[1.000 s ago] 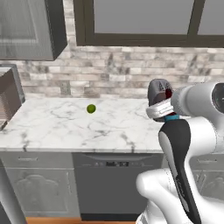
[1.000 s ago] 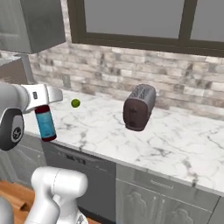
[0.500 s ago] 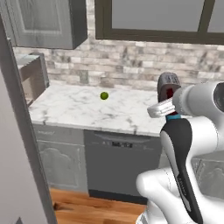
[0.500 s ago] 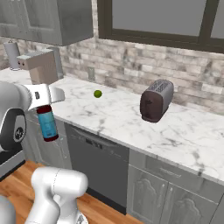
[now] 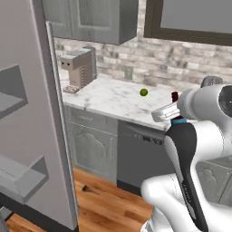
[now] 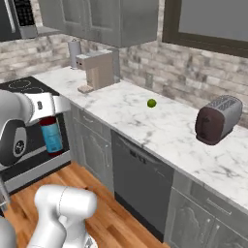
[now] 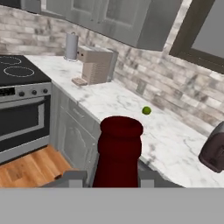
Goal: Place the beer on the top shelf of the fridge to keep it out of children's reach, and place the sweet potato and lime on lower shelves for easy access.
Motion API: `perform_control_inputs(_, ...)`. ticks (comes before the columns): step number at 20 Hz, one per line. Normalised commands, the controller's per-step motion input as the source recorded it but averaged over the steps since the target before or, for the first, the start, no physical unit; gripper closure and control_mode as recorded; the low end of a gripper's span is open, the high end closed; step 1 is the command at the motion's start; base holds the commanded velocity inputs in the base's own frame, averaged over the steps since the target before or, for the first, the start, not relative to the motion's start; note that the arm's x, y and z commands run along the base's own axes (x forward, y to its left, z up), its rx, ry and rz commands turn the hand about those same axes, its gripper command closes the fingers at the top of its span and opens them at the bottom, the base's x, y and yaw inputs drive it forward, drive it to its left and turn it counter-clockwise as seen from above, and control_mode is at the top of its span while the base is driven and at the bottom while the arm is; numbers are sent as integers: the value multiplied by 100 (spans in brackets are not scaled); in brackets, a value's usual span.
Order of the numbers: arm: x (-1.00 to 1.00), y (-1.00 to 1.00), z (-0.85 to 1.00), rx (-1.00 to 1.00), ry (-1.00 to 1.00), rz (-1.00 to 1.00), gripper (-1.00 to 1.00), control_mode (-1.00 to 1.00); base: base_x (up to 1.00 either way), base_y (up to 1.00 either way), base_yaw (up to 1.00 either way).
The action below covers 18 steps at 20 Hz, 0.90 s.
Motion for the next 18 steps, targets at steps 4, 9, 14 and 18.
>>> perform_control_inputs(4, 0, 0, 0, 0, 0, 0, 100, 100, -53, -27, 44)
perform_control_inputs(9, 0, 0, 0, 0, 0, 0, 100, 100, -68, -7, 47)
perform_control_inputs(14, 0, 0, 0, 0, 0, 0, 100, 100, -64, 0, 49)
perform_control_inputs(18, 0, 0, 0, 0, 0, 0, 100, 100, -33, 4, 46)
